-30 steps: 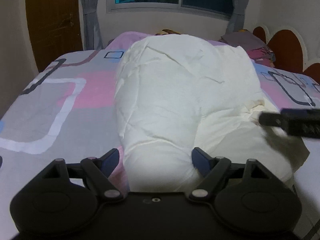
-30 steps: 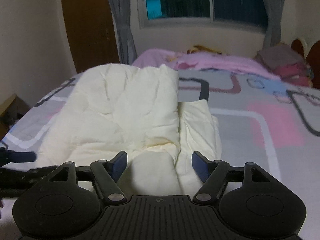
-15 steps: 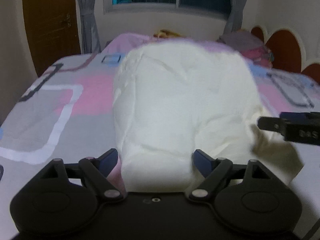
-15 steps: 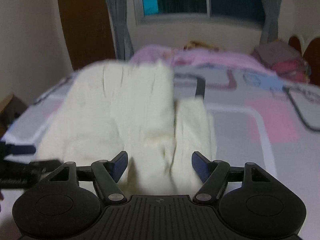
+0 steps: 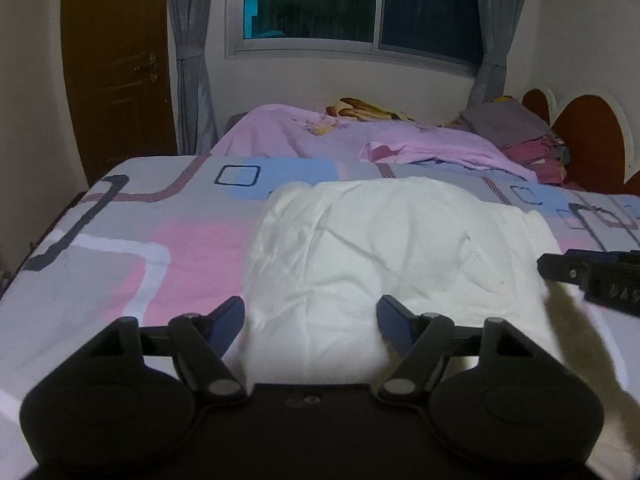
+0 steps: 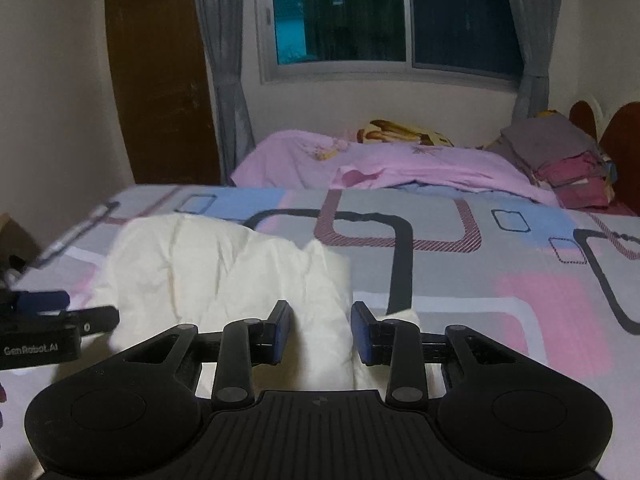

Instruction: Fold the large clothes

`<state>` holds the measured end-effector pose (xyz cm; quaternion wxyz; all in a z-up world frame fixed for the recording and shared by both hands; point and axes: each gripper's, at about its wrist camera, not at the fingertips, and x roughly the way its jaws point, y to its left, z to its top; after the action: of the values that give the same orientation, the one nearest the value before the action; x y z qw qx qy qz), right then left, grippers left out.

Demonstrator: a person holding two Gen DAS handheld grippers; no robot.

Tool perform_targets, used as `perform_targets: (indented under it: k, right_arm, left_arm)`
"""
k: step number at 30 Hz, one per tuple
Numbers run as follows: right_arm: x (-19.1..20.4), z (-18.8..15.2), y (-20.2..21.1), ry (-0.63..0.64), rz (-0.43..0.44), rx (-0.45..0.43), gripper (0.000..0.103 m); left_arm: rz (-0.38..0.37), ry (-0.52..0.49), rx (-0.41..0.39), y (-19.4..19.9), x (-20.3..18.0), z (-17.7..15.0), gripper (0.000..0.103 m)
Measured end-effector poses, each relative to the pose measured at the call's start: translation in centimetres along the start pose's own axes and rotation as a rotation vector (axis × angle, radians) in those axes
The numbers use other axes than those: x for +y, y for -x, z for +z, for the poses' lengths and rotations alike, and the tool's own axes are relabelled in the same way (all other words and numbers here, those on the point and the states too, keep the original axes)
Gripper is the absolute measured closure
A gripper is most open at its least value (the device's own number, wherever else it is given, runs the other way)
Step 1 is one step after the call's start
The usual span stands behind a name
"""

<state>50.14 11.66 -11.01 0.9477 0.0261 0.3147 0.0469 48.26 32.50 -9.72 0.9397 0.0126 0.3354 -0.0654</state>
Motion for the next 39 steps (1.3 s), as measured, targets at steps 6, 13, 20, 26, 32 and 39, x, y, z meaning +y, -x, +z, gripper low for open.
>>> perform_targets:
  k: [6, 13, 20, 26, 32, 39]
  right_arm:
    - [-0.8, -2.9, -4.6, -0.018, -0.06, 0.084, 0.068]
    - [-1.6, -3.7, -6.2, -0.045, -0.071, 0.113, 0.067]
    - [-1.4, -2.0, -1.2, -0.094, -0.036, 0.056, 0.036]
    - [-0.4, -2.7, 6.2, -0.058, 0.026, -0.02, 0.024]
    - [-0.8, -5.2, 15.1, -0.07, 0.103, -0.069, 0.009]
    - [-1.0, -9.4, 25.6, -0.036, 0.163, -0.094, 0.007]
  left_arm:
    - [-0.012, 0.021, 0.012, -2.3, -0.8, -1.9, 0.03]
    - [-0.004, 0.013, 0.051, -2.9, -0.8, -1.4, 0.027]
    - [0.049, 0.053, 0.083, 0.2, -0.6, -0.4, 0.012]
    - [0.066, 0.083, 0.09, 5.3, -1.1, -0.6, 0.002]
    - [0.093, 0.127, 0.062, 12.7, -2.4, -2.7, 0.0]
    - [0.19, 0.098, 0.042, 22.5, -6.7, -6.9, 0.0]
